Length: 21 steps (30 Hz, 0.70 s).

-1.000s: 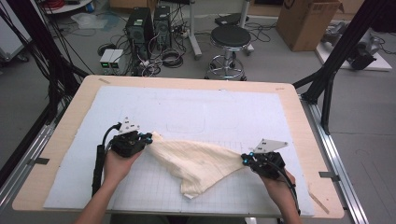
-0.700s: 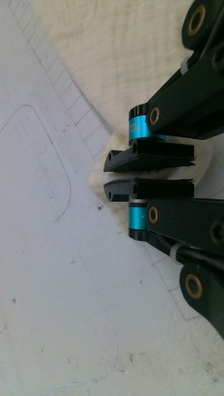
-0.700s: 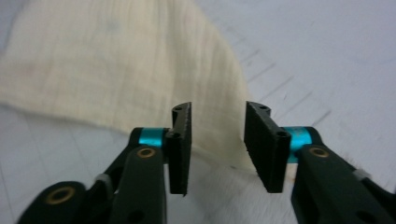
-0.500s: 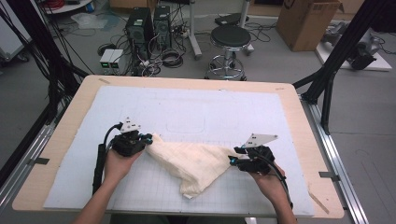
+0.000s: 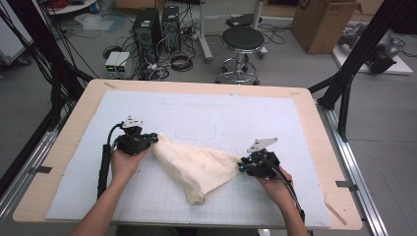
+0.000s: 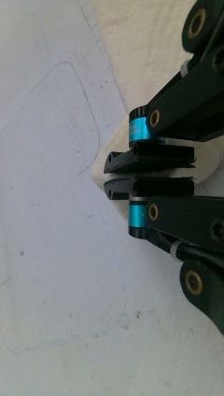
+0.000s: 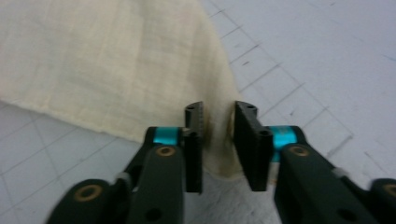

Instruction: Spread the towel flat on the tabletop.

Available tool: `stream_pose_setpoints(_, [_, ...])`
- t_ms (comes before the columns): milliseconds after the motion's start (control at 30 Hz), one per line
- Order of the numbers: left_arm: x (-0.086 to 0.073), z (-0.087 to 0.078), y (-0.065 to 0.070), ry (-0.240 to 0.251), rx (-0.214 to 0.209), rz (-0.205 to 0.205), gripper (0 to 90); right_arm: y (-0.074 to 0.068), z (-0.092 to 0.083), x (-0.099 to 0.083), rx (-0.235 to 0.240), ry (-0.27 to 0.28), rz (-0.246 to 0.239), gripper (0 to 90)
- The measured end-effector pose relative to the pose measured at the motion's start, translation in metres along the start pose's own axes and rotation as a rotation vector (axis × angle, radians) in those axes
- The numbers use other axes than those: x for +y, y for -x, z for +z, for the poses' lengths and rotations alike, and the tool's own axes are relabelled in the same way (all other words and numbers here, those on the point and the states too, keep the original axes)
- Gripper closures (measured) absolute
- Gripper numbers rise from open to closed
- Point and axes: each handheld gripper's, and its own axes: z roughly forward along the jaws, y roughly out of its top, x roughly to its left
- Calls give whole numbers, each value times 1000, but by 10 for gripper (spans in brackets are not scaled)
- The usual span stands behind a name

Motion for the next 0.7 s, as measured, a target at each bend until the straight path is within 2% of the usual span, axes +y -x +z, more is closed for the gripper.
stream_pose_setpoints(67, [1,1,0,0,5,1,836,-3,-1,0,15,-6,-24,858])
stream_pose_setpoints(167, [4,1,-3,7,18,-7,837,-7,-4,-3,40,-18,-28,870])
stream_pose_setpoints(233, [7,3,-3,6,10,-15,839,-11,-8,-7,47,-24,-31,872])
stream_pose_setpoints(367, [12,6,6,18,-32,-12,839,-21,-18,-16,53,-24,-46,873])
stream_pose_setpoints(433, [12,9,13,7,-51,19,837,-28,-24,-24,58,-26,-51,875])
stream_pose_setpoints(533, [9,12,19,-36,-69,60,815,-35,-34,-33,64,-17,-52,873])
stream_pose_setpoints(567, [8,12,20,-51,-77,70,788,-36,-36,-35,71,-9,-49,860])
stream_pose_setpoints(600, [7,10,21,-67,-91,88,751,-37,-40,-36,74,7,-50,798])
stream_pose_setpoints(700, [6,2,22,-56,-96,108,651,-37,-51,-30,75,63,-46,660])
